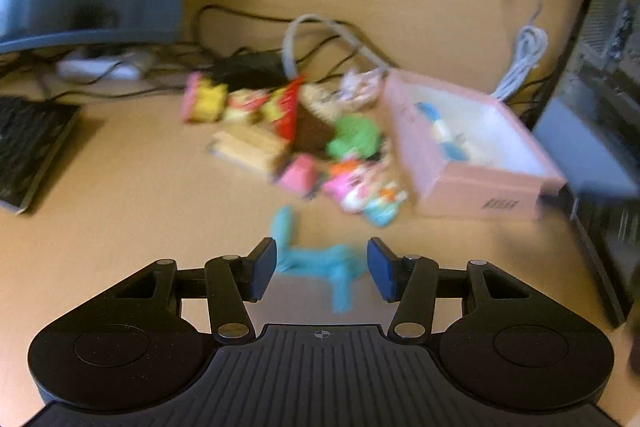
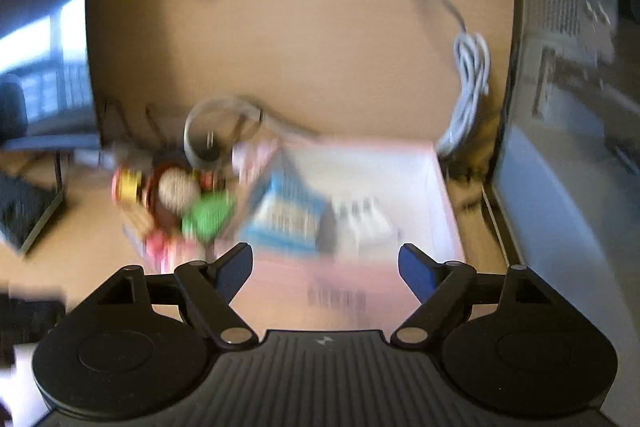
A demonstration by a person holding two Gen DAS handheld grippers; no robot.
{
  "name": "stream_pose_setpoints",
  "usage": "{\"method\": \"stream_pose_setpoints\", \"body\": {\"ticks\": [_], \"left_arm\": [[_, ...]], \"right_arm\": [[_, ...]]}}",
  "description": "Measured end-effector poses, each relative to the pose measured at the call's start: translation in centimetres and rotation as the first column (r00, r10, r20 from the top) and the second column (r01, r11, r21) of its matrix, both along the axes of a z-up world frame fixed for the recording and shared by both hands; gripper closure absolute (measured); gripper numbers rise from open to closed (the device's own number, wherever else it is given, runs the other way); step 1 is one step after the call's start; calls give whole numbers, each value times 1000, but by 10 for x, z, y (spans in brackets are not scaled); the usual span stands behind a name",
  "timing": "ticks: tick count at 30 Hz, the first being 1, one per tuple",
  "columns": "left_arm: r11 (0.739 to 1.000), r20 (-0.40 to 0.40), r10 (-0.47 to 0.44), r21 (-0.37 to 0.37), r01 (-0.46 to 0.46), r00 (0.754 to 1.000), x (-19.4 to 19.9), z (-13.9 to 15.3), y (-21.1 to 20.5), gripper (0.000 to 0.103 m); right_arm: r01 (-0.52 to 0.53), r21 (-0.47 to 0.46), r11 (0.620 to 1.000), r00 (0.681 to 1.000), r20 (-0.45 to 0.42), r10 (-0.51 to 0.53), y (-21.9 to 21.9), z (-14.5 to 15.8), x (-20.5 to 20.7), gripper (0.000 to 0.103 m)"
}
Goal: Organize objects
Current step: 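Lower the bag into the pink box with the left tool while the right tool drops the battery holder in, then grasp the crocheted doll with red hat using the left tool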
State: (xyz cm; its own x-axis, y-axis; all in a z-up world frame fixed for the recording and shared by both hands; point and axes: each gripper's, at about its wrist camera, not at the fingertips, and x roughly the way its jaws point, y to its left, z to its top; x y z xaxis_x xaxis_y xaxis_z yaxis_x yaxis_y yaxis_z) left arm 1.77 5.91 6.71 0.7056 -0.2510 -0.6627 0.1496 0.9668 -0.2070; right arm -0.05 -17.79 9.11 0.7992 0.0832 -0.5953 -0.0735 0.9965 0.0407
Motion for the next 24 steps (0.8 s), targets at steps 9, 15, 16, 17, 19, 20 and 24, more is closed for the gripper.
{"method": "stream_pose_setpoints", "body": {"ticks": [9,15,16,17,19,20,24], "left_arm": [[984,-8,143,-104,-143,990,73,11,-22,49],[926,-212,310,-153,-345,927,146,-12,-19,49],[920,-220,328,-146,-363,919,155,-16,-20,47],[917,-233,341,-132,-377,911,163,-19,-21,44],[905,-251,375,-111,-411,893,177,-27,-23,32],[902,-254,383,-104,-419,888,182,-31,-24,31],[918,-221,376,-46,-395,900,189,-36,-31,30]], "right_arm": [[78,-21,997,996,-37,-79,-16,-6,-44,19],[101,-41,994,993,-56,-103,-24,-10,-61,16],[98,-43,994,993,-62,-101,-24,-10,-62,16],[93,-44,995,993,-67,-96,-24,-12,-63,16],[75,-50,996,994,-79,-79,-22,-14,-66,15],[68,-55,996,994,-82,-72,-21,-16,-67,15],[34,-92,995,995,-89,-42,-14,-22,-69,14]]}}
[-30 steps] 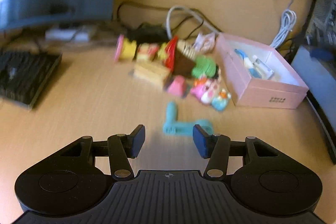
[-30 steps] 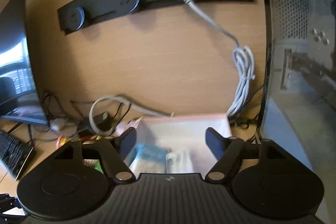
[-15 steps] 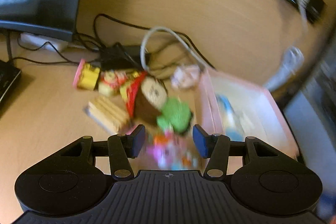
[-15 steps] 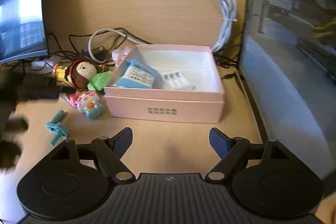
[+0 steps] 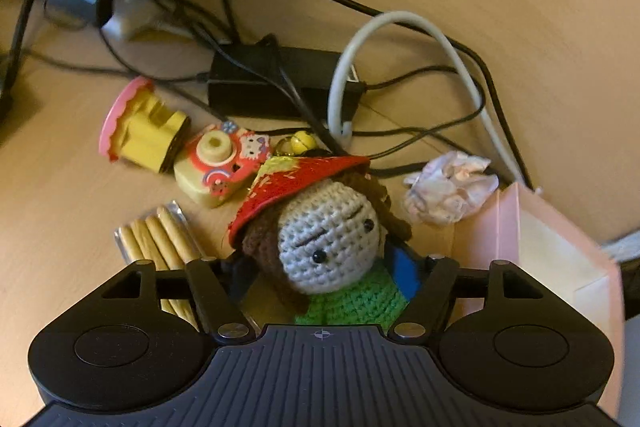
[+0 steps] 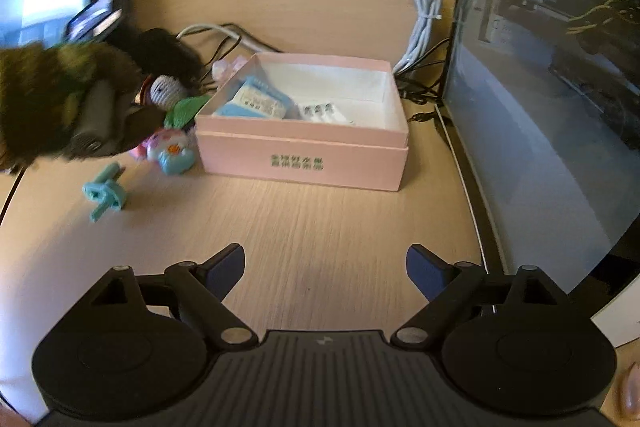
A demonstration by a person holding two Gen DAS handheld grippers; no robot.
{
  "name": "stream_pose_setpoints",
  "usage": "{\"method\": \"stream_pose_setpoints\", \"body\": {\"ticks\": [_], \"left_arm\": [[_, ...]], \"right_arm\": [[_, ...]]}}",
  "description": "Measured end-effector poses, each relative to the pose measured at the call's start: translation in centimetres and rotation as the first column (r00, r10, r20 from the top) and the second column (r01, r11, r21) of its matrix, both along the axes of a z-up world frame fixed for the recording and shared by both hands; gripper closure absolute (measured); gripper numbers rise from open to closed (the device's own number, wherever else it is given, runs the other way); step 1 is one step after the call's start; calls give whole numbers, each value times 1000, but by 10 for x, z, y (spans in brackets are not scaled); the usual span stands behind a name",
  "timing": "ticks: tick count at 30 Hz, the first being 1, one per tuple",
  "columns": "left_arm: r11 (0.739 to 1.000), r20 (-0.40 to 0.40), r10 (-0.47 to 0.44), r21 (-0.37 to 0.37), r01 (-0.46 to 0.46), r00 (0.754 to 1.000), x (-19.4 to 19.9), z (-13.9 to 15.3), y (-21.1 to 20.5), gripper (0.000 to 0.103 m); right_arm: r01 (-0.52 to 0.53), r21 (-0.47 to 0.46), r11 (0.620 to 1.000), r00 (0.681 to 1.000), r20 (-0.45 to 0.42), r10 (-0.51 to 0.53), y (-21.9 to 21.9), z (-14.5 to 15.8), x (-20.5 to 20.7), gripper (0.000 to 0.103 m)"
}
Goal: Organize objects
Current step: 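Grasp the crocheted doll with red hat using the left tool, then grasp the pink cat figure with the right tool while the left tool lifts the doll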
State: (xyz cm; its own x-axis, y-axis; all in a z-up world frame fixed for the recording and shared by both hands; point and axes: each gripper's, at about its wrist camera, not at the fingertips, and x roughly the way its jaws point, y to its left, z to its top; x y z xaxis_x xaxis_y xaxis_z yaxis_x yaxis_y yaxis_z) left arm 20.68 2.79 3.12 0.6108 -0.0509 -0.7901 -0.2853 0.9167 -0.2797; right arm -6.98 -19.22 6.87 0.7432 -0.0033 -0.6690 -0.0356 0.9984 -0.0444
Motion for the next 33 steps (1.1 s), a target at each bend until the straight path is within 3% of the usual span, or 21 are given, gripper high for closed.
{"method": "stream_pose_setpoints", "body": {"ticks": [3,7,11,14,16,20,24,27,30,32,33], "left_arm": [[999,18,-34,-24,35,999,-6,5,9,40],[994,75,-102,-43,105,992,-35,28,32,43],[978,200,-203,3,207,958,-93,66,67,43],[975,261,-216,16,220,941,-139,84,101,43],[975,245,-220,22,221,944,-162,90,119,43],[958,119,-286,46,283,951,-202,79,137,43],[942,5,-335,41,334,942,-237,58,136,43],[934,-22,-356,11,356,934,-253,50,135,42],[925,-38,-377,27,378,925,-258,54,131,42],[917,-37,-396,47,397,918,-257,56,128,42],[913,-39,-403,56,405,914,-257,57,125,42]], "right_arm": [[-15,-19,1000,1000,3,15,3,-3,0,14],[-24,1,1000,1000,3,24,7,-3,6,14],[-73,10,997,997,15,73,26,-2,18,14],[-144,11,990,989,28,143,53,-1,28,14],[-198,12,980,980,35,197,73,-1,35,14],[-272,21,962,961,50,270,112,-1,56,14],[-277,37,960,960,59,274,144,-3,92,15],[-256,11,966,966,36,256,163,-11,118,18],[-232,-16,972,973,-10,232,174,-21,134,30],[-235,-1,972,971,-55,235,177,-28,141,46],[-237,6,972,969,-78,236,177,-31,143,59]]}}
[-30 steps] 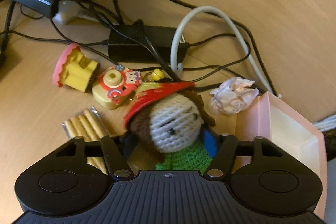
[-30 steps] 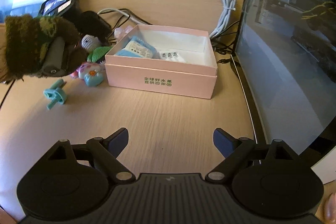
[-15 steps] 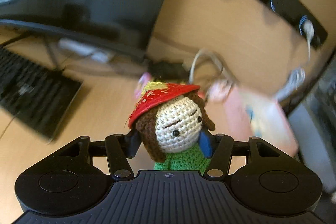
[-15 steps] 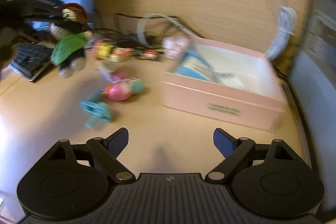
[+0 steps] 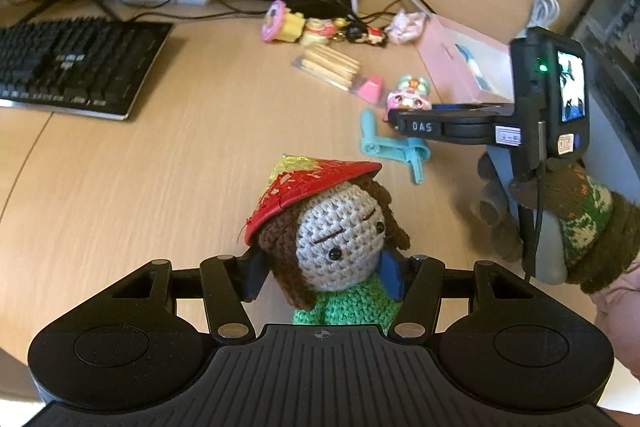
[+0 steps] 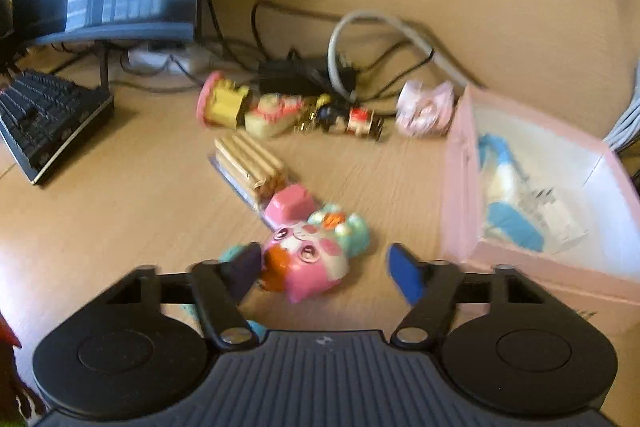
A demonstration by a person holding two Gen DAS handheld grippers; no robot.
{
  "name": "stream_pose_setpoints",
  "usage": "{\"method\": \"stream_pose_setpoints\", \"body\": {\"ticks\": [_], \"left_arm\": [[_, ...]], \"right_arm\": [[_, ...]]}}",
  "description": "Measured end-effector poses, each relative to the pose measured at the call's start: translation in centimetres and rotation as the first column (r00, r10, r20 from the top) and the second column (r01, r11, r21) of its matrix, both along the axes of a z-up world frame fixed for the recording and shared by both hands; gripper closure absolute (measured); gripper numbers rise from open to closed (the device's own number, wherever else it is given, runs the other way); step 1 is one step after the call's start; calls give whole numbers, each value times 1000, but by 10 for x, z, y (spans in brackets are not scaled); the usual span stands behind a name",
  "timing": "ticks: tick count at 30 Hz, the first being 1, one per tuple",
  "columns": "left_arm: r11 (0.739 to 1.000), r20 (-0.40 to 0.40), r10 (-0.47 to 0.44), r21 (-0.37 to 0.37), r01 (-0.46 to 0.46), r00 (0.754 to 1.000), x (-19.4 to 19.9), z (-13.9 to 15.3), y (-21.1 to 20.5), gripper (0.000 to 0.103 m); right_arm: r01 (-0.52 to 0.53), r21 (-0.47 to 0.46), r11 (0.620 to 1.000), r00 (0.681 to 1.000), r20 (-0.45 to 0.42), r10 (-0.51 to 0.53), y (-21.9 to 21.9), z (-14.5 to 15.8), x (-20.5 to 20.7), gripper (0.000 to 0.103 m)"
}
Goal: Organize objects
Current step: 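Grasp the pink cat figure with the right tool while the left tool lifts the doll, then place the doll in the pink box with the left tool while the right tool drops the cat in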
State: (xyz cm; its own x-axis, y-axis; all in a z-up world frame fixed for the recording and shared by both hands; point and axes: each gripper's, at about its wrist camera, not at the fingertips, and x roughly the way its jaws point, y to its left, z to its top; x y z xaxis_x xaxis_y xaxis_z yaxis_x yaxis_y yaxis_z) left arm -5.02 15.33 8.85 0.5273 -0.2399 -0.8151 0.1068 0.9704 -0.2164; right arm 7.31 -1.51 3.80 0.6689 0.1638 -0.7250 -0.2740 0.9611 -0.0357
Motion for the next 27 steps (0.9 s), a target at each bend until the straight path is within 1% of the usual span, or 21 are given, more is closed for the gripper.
{"method": "stream_pose_setpoints", "body": {"ticks": [1,3,6,8,12,15,18,20,21,24,25,27], "left_arm": [[1000,3,-10,8,10,1000,2,1,-3,42],[999,7,-29,12,29,1000,4,3,-8,42],[997,5,-71,15,70,998,5,-1,-23,42],[994,5,-112,12,112,994,6,-2,-36,42],[982,4,-187,-16,187,982,11,-4,-63,42],[971,5,-232,-51,232,973,20,-5,-86,42],[958,21,-272,-86,272,962,34,2,-110,42],[953,59,-282,-100,286,958,51,15,-129,42],[950,92,-284,-106,293,954,61,24,-138,42],[944,232,-279,-109,310,932,98,60,-168,41],[943,264,-275,-113,313,924,110,69,-177,41],[935,311,-265,-151,322,913,141,83,-199,40]], "right_arm": [[0,2,1000,1000,-12,0,-1,-1,-1,60],[-2,17,1000,1000,-4,2,-6,6,-12,61],[-22,15,1000,999,32,22,-23,22,-41,61],[-28,16,999,999,39,27,-39,32,-62,61],[-11,-14,1000,999,45,12,-76,44,-100,61],[24,-35,999,999,50,-22,-101,51,-124,62],[69,-52,996,995,70,-65,-124,56,-143,62],[95,-48,994,993,80,-91,-138,60,-153,62],[107,-46,993,991,90,-103,-145,63,-157,62],[138,-34,990,984,114,-133,-160,67,-165,62],[148,-23,989,982,120,-144,-165,69,-166,62],[165,-3,986,978,132,-164,-174,71,-169,62]]}}
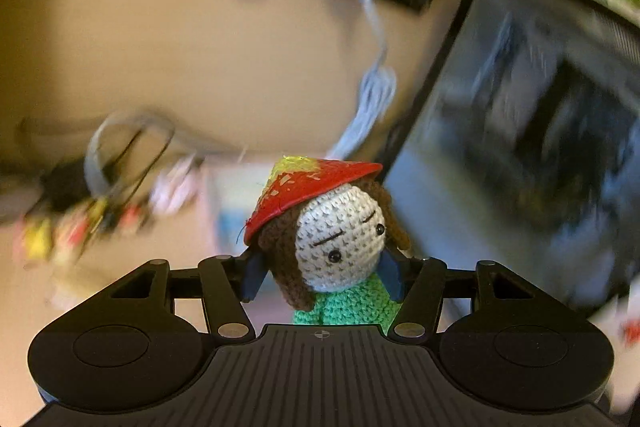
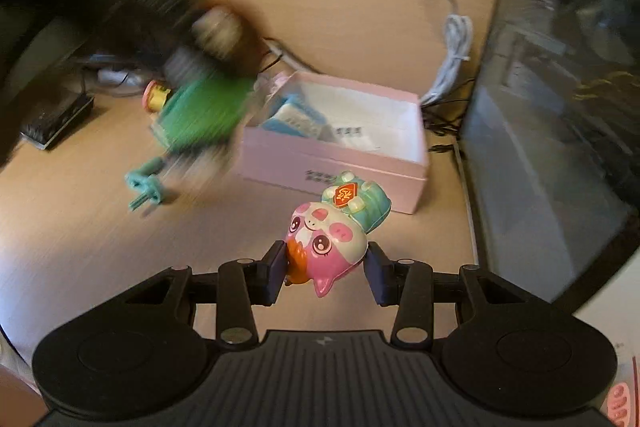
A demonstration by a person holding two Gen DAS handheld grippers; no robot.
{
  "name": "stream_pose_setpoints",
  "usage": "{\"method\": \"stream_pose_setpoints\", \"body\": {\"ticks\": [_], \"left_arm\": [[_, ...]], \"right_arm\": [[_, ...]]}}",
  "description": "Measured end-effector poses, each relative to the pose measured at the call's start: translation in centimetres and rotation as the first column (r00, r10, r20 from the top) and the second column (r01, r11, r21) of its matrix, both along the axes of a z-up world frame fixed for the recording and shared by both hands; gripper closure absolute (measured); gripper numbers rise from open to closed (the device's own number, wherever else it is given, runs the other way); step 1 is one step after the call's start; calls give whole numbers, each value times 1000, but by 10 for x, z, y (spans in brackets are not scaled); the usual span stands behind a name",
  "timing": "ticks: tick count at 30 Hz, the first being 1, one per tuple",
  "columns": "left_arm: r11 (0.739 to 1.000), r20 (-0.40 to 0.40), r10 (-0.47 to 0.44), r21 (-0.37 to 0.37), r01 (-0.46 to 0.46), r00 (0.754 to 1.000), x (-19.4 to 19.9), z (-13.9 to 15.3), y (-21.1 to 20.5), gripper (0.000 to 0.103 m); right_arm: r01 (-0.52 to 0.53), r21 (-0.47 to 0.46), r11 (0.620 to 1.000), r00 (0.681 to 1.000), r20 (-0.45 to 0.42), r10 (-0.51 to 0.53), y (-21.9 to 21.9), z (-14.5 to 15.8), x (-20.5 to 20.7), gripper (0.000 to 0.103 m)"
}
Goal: Organize objects
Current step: 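Place the doll in the pink box with the left tool while the right tool drops the cat in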
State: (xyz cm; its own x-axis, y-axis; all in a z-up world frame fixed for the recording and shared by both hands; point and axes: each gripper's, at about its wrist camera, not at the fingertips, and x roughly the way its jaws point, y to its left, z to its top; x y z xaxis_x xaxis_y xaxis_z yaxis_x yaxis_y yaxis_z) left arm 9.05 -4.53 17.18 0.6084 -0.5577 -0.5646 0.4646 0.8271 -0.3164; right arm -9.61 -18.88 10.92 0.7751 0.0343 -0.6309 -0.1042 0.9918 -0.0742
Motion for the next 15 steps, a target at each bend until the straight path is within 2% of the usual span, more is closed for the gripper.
{"method": "stream_pose_setpoints", "body": {"ticks": [2,3,5,7,10,13,15], "left_arm": [[1000,28,-8,-22,9,1000,27,0,-22,39],[1000,36,-11,-3,11,999,41,-8,-36,39],[996,-3,-19,85,19,1000,65,-34,-61,39],[984,-79,20,177,-5,997,82,-72,-78,39],[963,-151,53,271,-10,987,90,-110,-88,39],[937,-94,-8,347,40,996,78,-108,-99,40],[937,-82,-32,343,59,996,71,-98,-94,40]], "right_arm": [[12,10,1000,1000,14,-12,-5,1,-2,62],[16,11,1000,1000,19,-16,-7,0,-2,62],[15,12,1000,1000,23,-15,-9,-2,-3,62],[10,12,1000,1000,22,-10,-12,-5,-3,62],[-5,1,1000,1000,29,5,-15,-8,-4,62],[-15,-9,1000,1000,19,15,-18,-13,4,62],[-23,-10,1000,1000,15,23,-18,-14,10,62]]}}
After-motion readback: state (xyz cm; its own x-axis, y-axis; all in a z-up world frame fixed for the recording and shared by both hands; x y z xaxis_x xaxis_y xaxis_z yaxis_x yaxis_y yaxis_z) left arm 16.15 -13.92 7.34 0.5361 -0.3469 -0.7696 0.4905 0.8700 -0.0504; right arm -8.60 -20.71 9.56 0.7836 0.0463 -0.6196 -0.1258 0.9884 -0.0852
